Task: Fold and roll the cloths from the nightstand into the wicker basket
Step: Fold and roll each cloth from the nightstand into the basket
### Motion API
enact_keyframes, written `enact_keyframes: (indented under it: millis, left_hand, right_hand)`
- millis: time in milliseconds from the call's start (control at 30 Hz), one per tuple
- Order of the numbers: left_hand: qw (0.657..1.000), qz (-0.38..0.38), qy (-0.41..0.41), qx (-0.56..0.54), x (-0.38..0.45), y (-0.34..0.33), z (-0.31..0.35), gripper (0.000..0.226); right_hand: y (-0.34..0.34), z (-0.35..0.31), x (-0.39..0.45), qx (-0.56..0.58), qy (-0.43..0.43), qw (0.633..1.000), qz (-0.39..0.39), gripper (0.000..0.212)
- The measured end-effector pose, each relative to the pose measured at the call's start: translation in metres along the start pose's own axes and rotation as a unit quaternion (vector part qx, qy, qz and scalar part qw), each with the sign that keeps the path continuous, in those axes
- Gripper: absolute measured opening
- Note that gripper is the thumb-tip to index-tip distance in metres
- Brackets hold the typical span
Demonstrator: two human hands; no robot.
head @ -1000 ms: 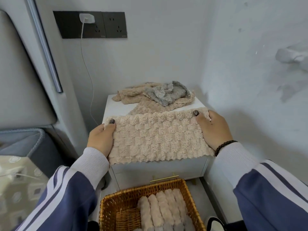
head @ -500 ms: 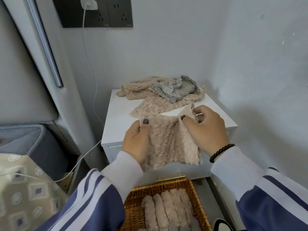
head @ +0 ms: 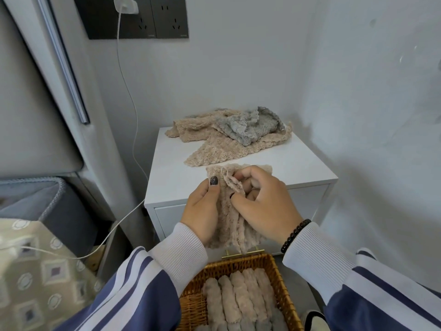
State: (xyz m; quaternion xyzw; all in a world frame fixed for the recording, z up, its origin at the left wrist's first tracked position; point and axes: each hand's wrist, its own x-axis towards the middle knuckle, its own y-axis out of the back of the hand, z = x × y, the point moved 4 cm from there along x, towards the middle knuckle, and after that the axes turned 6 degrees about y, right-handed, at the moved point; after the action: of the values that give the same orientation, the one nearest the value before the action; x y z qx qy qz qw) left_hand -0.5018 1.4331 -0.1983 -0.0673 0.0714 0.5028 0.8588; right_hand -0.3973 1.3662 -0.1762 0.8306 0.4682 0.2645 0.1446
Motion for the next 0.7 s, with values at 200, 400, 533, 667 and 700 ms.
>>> enact_keyframes:
  millis: [200,400,533,667,700]
  left_hand:
    - [0.999,-0.026,-0.001,0.035,0.002,0.006,-0.002,0.035]
    - [0.999,-0.031,-0.017,-0.030,0.001,0.009,-0.003,0.016]
    - [0.996,-0.011,0.012,-0.089,0.004,0.016,-0.003,0.021]
    - [0.984,-0.011,0.049,-0.172,0.002,0.021,0.002,0.023]
    - [0.980,-0.016,0.058,-0.189,0.001,0.021,0.002,0.024]
  right_hand:
    - [-0.005,-0.002,-0.005,0.070,-0.012,0.996,-0.061,0.032]
    - [-0.008,-0.001,-0.004,0.152,-0.024,0.982,-0.109,0.052]
    - [0.007,-0.006,0.002,0.128,-0.006,0.991,0.026,0.042]
    - [0.025,0.004,0.009,0.068,-0.069,0.982,0.162,0.049]
    - [0.022,0.010,0.011,0.123,-0.121,0.977,0.123,0.055]
